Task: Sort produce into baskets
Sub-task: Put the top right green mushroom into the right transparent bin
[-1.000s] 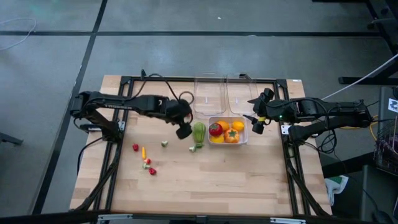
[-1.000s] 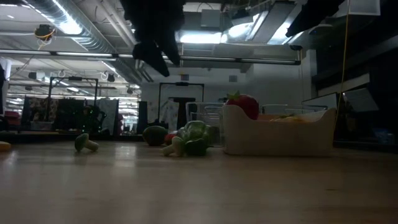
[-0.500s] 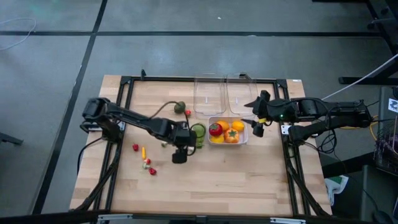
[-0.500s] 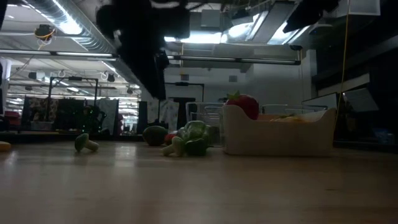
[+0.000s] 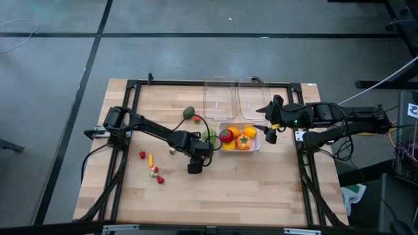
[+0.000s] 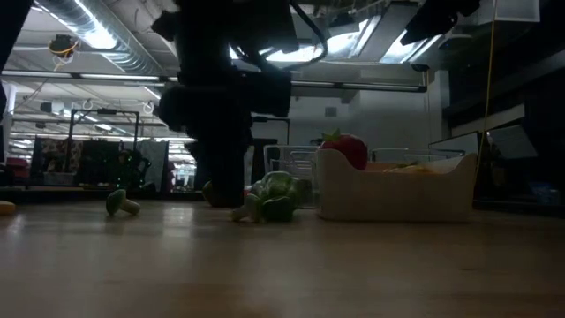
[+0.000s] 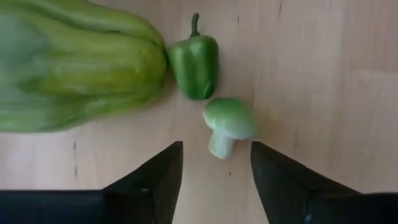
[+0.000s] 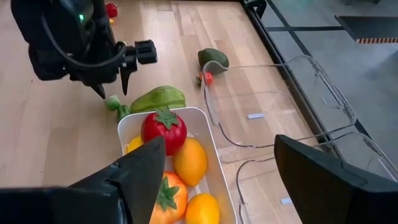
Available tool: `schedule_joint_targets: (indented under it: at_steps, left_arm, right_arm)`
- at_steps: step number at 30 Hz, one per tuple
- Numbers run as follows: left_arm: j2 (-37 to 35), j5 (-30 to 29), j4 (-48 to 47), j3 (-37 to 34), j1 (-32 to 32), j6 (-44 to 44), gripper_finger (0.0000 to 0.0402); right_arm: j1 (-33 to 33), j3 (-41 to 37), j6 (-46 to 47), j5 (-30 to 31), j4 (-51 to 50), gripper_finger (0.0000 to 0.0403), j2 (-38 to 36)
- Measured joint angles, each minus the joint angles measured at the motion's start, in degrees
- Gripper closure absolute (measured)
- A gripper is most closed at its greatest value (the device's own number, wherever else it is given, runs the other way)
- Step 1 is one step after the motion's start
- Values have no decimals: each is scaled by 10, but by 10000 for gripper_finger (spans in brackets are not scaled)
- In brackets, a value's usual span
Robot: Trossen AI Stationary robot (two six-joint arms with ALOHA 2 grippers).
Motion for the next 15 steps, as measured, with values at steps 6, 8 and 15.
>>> schedule_joint_targets:
  at_steps: [6, 8, 15]
  left_arm:
    - [21, 0, 22, 0, 2, 0, 246]
    - [21, 0, 23, 0, 2, 0, 259]
    - [24, 0, 28, 0, 1, 0, 331]
  right_arm:
    - [0, 0, 0, 0, -2, 105, 0]
    - [0, 0, 0, 0, -3, 105, 0]
    - [0, 0, 0, 0, -3, 105, 0]
